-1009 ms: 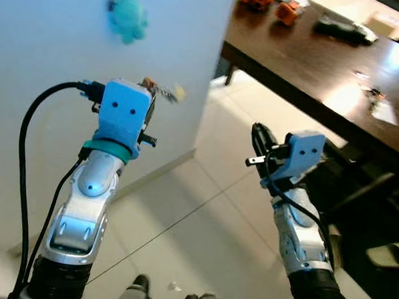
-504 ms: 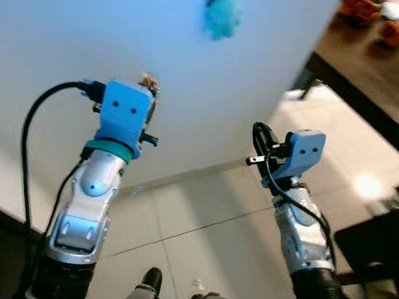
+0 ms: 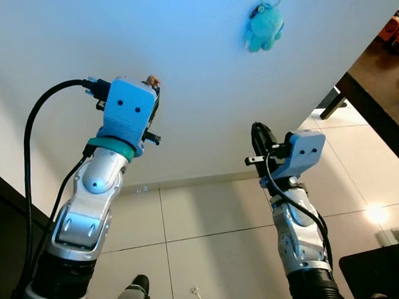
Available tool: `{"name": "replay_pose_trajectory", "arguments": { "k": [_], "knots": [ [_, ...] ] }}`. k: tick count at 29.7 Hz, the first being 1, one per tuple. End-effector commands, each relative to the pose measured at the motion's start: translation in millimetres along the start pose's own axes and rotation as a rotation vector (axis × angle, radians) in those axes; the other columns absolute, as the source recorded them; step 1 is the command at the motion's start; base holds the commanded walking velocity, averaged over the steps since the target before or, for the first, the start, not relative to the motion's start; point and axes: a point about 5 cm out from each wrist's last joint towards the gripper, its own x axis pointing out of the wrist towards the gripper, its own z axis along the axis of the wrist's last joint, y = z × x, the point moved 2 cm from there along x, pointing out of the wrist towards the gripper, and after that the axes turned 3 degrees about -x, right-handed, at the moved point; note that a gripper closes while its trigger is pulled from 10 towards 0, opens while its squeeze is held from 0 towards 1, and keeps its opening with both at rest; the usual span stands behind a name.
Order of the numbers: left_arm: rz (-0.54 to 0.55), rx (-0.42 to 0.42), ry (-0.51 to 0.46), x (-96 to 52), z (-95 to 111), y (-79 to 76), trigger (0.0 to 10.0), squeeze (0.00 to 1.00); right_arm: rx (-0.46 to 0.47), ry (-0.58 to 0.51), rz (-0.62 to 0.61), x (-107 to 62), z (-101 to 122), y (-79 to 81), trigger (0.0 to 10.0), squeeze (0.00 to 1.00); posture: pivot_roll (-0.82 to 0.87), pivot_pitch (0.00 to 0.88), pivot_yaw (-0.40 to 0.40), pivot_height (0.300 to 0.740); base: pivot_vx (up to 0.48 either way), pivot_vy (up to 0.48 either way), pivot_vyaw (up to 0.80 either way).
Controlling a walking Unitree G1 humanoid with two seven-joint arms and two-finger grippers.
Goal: Hang keys on a hook
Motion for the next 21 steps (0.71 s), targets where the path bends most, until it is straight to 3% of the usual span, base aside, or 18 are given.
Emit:
{"name": "replay_pose_trajectory", "arguments": {
  "k": [1, 21],
  "knots": [
    [-0.018, 0.005, -0.007, -0.6, -0.1, -4.7, 10.0, 0.0, -0.002, 0.024, -0.02, -6.3, -6.3, -5.3, 10.0, 0.0, 0.0, 0.151, -0.018, 0.74, 0.27, 0.0, 0.0],
    [-0.014, 0.008, -0.012, -0.3, -1.6, -5.2, 10.0, 0.0, -0.011, 0.027, -0.013, -5.8, -6.8, -5.7, 10.0, 0.0, 0.0, 0.146, -0.025, 0.74, 0.437, 0.0, 0.0]
  ]
}}
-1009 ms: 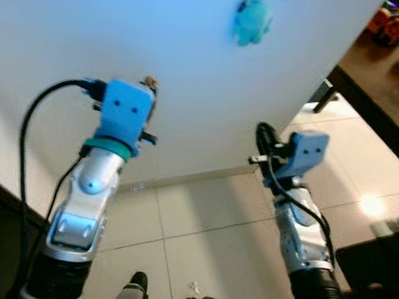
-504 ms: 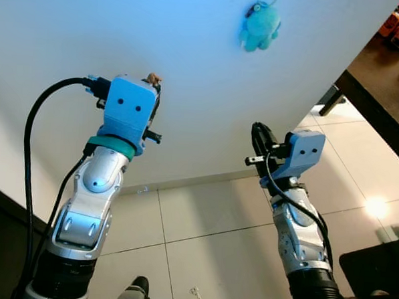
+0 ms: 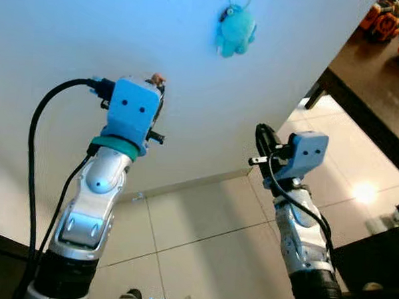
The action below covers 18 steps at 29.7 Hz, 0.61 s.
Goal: Hang keys on a hook
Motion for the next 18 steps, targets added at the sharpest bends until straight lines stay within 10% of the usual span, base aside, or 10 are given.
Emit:
{"name": "replay_pose_trajectory", "arguments": {
  "k": [1, 18],
  "knots": [
    [-0.028, -0.011, 0.002, -1.2, -1.8, -9.5, 10.0, 0.0, -0.012, 0.038, -0.031, -9.8, -9.2, -10.2, 10.0, 0.0, 0.0, 0.146, -0.025, 0.74, 0.465, 0.0, 0.0],
    [-0.112, 0.016, -0.106, -8.2, 12.6, -16.1, 10.0, 0.0, -0.017, 0.041, -0.029, -11.9, -10.0, -13.0, 10.0, 0.0, 0.0, 0.145, -0.027, 0.74, 0.363, 0.0, 0.0]
  ]
}}
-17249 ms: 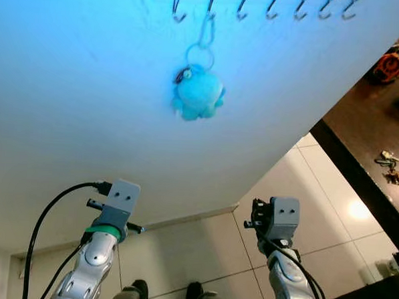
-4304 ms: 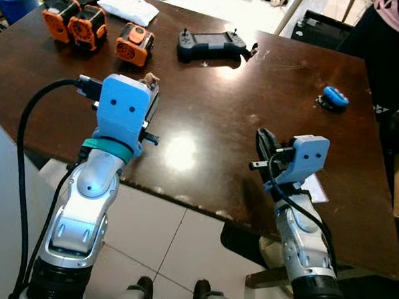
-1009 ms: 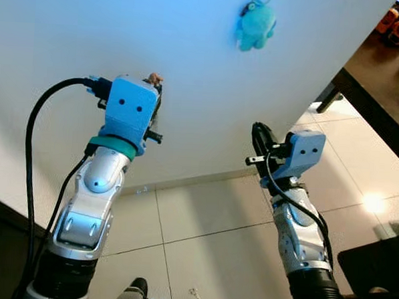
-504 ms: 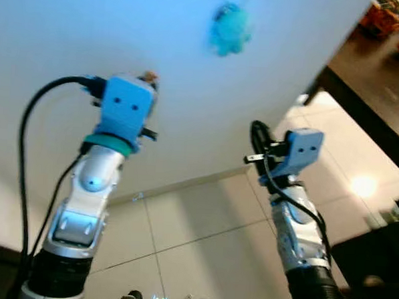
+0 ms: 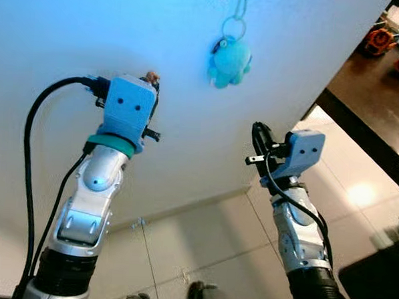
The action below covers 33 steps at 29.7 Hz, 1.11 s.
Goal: Hang keys on a hook
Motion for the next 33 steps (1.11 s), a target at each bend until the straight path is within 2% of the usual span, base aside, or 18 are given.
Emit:
{"name": "replay_pose_trajectory", "arguments": {
  "k": [1, 3, 4, 5, 7, 10, 12, 14, 16, 17, 21, 24, 26, 29, 33],
  "knots": [
    [-0.044, 0.019, -0.052, -6.0, 7.2, -3.5, 10.0, 0.0, 0.005, 0.017, -0.006, -3.7, -4.7, -1.1, 10.0, 0.0, 0.0, 0.145, -0.027, 0.74, 0.0, 0.0, 0.0],
    [-0.128, 0.064, -0.092, -12.0, 12.8, -10.0, 10.0, 0.0, 0.002, 0.022, -0.011, -4.6, -5.4, -5.8, 10.0, 0.0, 0.0, 0.15, -0.03, 0.74, 0.0, 0.0, 0.0],
    [-0.128, 0.064, -0.092, -12.0, 12.8, -10.0, 10.0, 0.0, 0.002, 0.022, -0.011, -4.6, -5.4, -5.8, 10.0, 0.0, 0.0, 0.15, -0.03, 0.74, 0.0, 0.0, 0.0],
    [-0.253, 0.12, -0.121, -21.0, 17.1, -20.9, 10.0, 0.0, -0.004, 0.025, -0.015, -5.6, -5.7, -10.3, 10.0, 0.0, 0.0, 0.153, -0.032, 0.74, 0.0, 0.0, 0.0],
    [-0.253, 0.12, -0.121, -21.0, 17.1, -20.9, 10.0, 0.0, -0.004, 0.025, -0.015, -5.6, -5.7, -10.3, 10.0, 0.0, 0.0, 0.153, -0.032, 0.74, 0.0, 0.0, 0.0],
    [-0.358, 0.139, -0.178, -26.4, 32.7, -33.4, 10.0, 0.0, -0.014, 0.031, -0.027, -6.3, -6.5, -16.7, 10.0, 0.0, 0.0, 0.158, -0.032, 0.74, 0.0, 0.0, 0.0],
    [-0.339, 0.11, -0.218, -17.6, 46.3, -36.5, 10.0, 0.0, -0.015, 0.033, -0.032, -5.9, -7.1, -17.7, 10.0, 0.0, 0.0, 0.16, -0.031, 0.74, 0.0, 0.0, 0.0],
    [-0.328, 0.1, -0.229, -14.0, 50.3, -37.1, 10.0, 0.0, -0.015, 0.033, -0.033, -5.6, -7.3, -17.5, 10.0, 0.0, 0.01, 0.161, -0.031, 0.74, 0.0, 0.0, 0.0],
    [-0.305, 0.063, -0.263, -2.2, 61.0, -40.0, 10.0, 0.0, -0.009, 0.036, -0.028, -4.7, -8.9, -14.0, 10.0, 0.0, 0.01, 0.163, -0.031, 0.74, 0.0, 0.0, 0.0],
    [-0.305, 0.063, -0.263, -2.2, 61.0, -40.0, 10.0, 0.0, -0.009, 0.036, -0.028, -4.7, -8.9, -14.0, 10.0, 0.0, 0.01, 0.163, -0.031, 0.74, 0.0, 0.0, 0.0],
    [-0.314, 0.054, -0.319, 18.6, 75.6, -49.4, 10.0, 0.0, 0.005, 0.039, -0.009, -3.1, -11.4, -5.3, 10.0, 0.0, 0.01, 0.168, -0.027, 0.74, 0.0, 0.0, 0.0],
    [-0.321, 0.058, -0.324, 28.9, 79.4, -52.7, 10.0, 0.0, 0.009, 0.04, -0.001, -2.3, -12.0, -2.1, 10.0, 0.0, 0.0, 0.171, -0.027, 0.74, 0.0, 0.0, 0.0],
    [-0.32, 0.06, -0.323, 30.4, 80.0, -52.8, 10.0, 0.0, 0.01, 0.039, 0.0, -2.2, -12.0, -1.8, 10.0, 0.0, 0.0, 0.171, -0.027, 0.74, 0.0, 0.0, 0.0],
    [-0.283, 0.056, -0.278, 54.0, 80.8, -51.6, 10.0, 0.0, 0.012, 0.03, 0.006, 0.3, -10.1, 0.6, 10.0, 0.0, -0.01, 0.174, -0.018, 0.74, 0.0, 0.0, 0.0],
    [-0.267, 0.038, -0.265, 65.6, 84.3, -49.1, 10.0, 0.0, 0.013, 0.025, 0.007, 1.1, -8.8, 1.2, 10.0, 0.0, -0.01, 0.174, -0.016, 0.74, 0.0, 0.0, 0.0]
  ]
}}
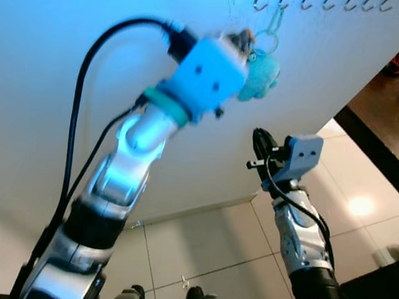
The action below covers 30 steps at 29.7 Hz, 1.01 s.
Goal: Hang keys on a hook
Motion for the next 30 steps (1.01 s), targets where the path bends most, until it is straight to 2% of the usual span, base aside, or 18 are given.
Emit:
{"name": "replay_pose_trajectory", "arguments": {
  "k": [1, 8, 16, 30],
  "knots": [
    [0.001, -0.013, 0.016, 3.9, -3.2, -0.5, 10.0, 0.0, -0.001, 0.002, -0.01, -2.6, -2.0, -1.4, 10.0, 0.0, -0.02, 0.178, -0.012, 0.74, 0.0, 0.0, 0.0],
    [0.014, 0.021, -0.016, 21.3, 4.0, 11.3, 10.0, 0.0, 0.006, 0.0, -0.01, -3.1, -3.1, 2.7, 10.0, 0.0, -0.01, 0.191, -0.001, 0.74, 0.0, 0.0, 0.0],
    [-0.003, 0.032, -0.039, 34.8, 9.8, 12.3, 10.0, 0.0, 0.011, 0.001, -0.007, -1.6, -3.5, 5.1, 10.0, 0.0, -0.01, 0.2, 0.003, 0.74, 0.0, 0.0, 0.0],
    [-0.048, -0.004, -0.112, 58.5, 27.9, -5.6, 10.0, 0.0, 0.011, 0.002, -0.004, -2.3, -4.1, 7.3, 10.0, 0.0, -0.02, 0.219, 0.012, 0.74, 0.0, 0.0, 0.0]
  ]
}}
